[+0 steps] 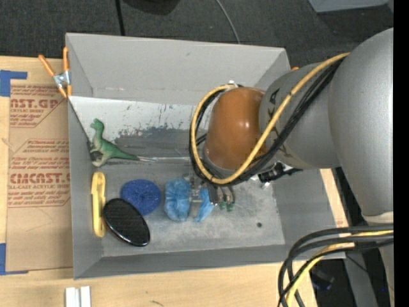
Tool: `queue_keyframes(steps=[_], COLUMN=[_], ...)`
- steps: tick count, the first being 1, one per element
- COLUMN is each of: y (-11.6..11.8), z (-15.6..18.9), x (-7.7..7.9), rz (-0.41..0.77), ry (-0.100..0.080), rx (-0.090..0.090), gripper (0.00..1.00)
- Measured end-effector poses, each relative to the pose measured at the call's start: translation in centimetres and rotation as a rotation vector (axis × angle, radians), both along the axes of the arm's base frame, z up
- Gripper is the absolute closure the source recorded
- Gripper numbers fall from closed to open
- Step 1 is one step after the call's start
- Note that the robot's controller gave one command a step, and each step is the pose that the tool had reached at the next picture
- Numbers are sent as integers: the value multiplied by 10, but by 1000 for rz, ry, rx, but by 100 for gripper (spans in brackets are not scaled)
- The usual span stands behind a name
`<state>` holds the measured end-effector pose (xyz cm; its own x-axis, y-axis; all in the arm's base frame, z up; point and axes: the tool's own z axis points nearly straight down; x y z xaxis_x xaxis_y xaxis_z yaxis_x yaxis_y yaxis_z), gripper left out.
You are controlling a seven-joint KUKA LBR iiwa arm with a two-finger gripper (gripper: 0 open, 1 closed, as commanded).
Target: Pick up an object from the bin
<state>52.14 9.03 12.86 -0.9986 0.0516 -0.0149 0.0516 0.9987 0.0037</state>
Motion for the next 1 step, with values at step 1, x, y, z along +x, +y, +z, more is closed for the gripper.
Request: queue_keyframes(steps=[1], y=[2], z=[107], x=[10], rz=[22], ry=[17], rx=[-3], gripper=[100])
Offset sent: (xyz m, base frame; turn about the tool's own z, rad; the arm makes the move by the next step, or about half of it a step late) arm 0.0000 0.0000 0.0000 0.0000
